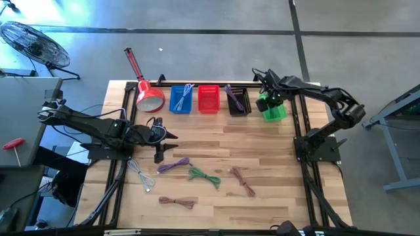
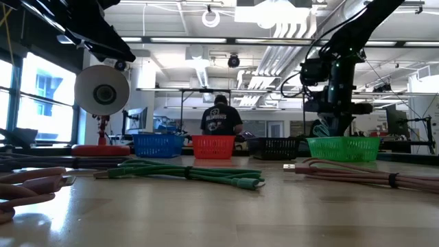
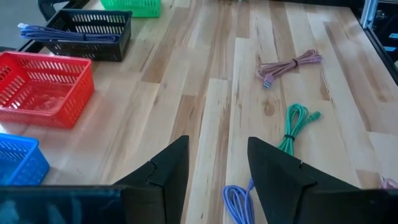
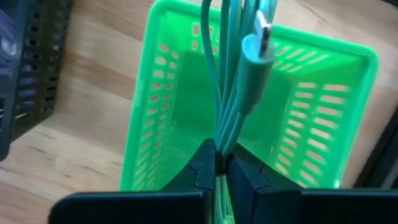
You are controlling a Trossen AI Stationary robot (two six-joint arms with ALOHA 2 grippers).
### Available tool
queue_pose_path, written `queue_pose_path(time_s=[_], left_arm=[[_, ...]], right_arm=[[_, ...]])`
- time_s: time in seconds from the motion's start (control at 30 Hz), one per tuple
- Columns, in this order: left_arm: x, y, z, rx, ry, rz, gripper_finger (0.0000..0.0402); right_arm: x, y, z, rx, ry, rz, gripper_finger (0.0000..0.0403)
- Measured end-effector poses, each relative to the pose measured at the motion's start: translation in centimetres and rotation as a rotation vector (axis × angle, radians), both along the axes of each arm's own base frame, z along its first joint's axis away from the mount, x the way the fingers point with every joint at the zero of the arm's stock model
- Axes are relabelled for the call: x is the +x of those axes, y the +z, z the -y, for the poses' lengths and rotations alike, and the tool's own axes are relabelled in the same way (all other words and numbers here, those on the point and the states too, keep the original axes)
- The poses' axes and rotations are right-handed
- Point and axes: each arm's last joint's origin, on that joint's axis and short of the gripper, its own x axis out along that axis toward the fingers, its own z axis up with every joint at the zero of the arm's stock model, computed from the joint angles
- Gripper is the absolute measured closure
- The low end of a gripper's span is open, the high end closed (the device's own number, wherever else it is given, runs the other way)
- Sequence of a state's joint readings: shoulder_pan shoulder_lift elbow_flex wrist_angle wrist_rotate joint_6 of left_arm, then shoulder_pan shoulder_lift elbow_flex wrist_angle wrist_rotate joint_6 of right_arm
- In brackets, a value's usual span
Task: Pick & Place USB Port
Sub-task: Put the left green charger cable into the green bin, then put the right pink charger cable into the red bin
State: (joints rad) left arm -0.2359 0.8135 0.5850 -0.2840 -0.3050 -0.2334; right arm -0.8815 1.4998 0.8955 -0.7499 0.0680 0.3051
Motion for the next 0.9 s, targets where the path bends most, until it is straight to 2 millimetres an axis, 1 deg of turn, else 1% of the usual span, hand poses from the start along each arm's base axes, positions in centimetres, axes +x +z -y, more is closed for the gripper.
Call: queue_pose_path(time_s=[0.1, 0.27, 0.47, 0.77, 0.9], left_arm=[[0.00, 0.00, 0.00, 0.000, 0.000, 0.000, 0.0243], [-0.02, -0.03, -0.01, 0.001, 0.000, -0.004, 0.0243], [-0.05, -0.09, -0.01, 0.003, 0.001, -0.011, 0.0243], [-0.16, -0.32, -0.04, 0.010, 0.001, -0.037, 0.0243], [-0.16, -0.32, -0.05, 0.011, 0.003, -0.036, 0.0243]], right_arm=[[-0.19, -0.24, -0.05, 0.007, -0.001, -0.002, 0.0366], [-0.10, -0.29, -0.20, 0.015, 0.052, -0.006, 0.0324], [-0.04, -0.25, -0.06, -0.007, 0.043, -0.008, 0.0281], [-0.01, -0.25, -0.08, -0.001, 0.049, -0.001, 0.0201], [0.13, -0.12, -0.08, 0.019, 0.047, 0.033, 0.0184]])
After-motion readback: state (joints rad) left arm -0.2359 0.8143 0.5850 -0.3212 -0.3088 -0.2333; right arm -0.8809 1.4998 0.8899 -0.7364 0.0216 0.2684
